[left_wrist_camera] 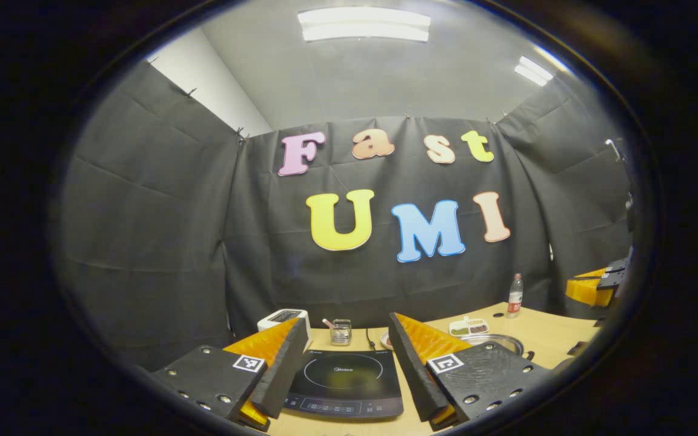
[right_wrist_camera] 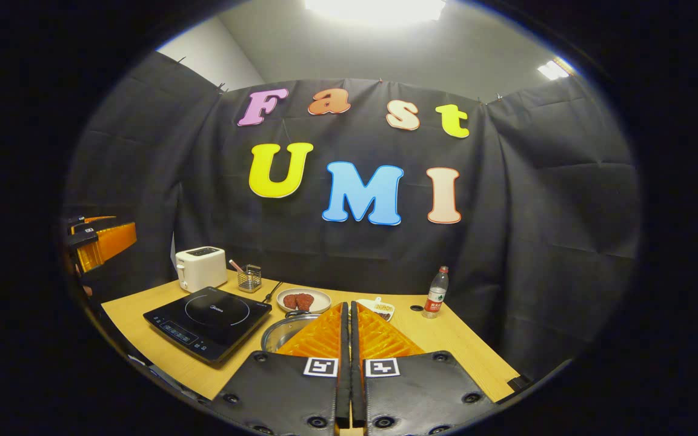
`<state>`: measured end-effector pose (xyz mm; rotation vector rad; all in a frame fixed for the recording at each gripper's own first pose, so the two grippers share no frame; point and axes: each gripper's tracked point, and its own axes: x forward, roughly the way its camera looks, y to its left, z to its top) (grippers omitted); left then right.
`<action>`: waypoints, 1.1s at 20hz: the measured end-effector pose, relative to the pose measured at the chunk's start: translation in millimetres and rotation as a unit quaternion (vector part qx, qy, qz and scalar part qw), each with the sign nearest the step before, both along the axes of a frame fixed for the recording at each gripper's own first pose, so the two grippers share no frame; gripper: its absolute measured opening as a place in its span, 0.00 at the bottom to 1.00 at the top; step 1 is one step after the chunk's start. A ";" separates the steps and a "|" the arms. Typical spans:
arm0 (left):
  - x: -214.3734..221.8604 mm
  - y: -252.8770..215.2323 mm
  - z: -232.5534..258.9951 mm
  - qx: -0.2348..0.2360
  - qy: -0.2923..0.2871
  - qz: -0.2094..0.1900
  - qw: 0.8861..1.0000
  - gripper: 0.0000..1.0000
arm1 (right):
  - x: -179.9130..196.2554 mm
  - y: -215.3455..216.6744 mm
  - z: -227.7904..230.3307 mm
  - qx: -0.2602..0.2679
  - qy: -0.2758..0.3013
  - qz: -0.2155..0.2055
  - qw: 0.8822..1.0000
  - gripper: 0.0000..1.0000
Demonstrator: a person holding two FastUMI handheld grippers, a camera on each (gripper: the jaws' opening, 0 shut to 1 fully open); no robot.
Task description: First push the handle of the pot to place it horizontally, then grasp the pot with both hands and set it on the induction cooktop.
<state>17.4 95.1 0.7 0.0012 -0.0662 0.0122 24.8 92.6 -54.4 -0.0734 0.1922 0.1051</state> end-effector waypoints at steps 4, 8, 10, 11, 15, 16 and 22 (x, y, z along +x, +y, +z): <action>1.2 25.8 -2.9 -0.005 0.001 0.018 1.000 0.79 | 0.4 20.1 -25.1 -0.010 0.035 0.032 0.999 0.03; 1.0 37.7 -6.1 -0.005 0.001 0.033 0.999 0.79 | -2.2 32.3 -57.2 -0.021 0.075 0.066 0.995 0.02; 2.3 36.6 -7.3 -0.010 0.005 0.040 0.999 0.79 | -4.0 37.5 -74.1 -0.027 0.097 0.084 0.991 0.02; 3.3 35.9 -9.4 -0.011 0.006 0.043 0.999 0.79 | -3.9 39.5 -81.3 -0.030 0.105 0.093 0.990 0.03; 11.3 28.4 -12.7 -0.007 0.015 0.056 0.998 0.79 | -2.3 41.8 -112.6 -0.042 0.139 0.127 0.981 0.02; 14.3 26.0 -13.3 -0.006 0.015 0.058 0.998 0.79 | -1.6 41.4 -120.5 -0.041 0.149 0.134 0.979 0.02; 24.2 6.9 -20.9 -0.002 0.031 0.076 0.997 0.79 | -0.1 35.2 -164.7 -0.043 0.208 0.172 0.962 0.02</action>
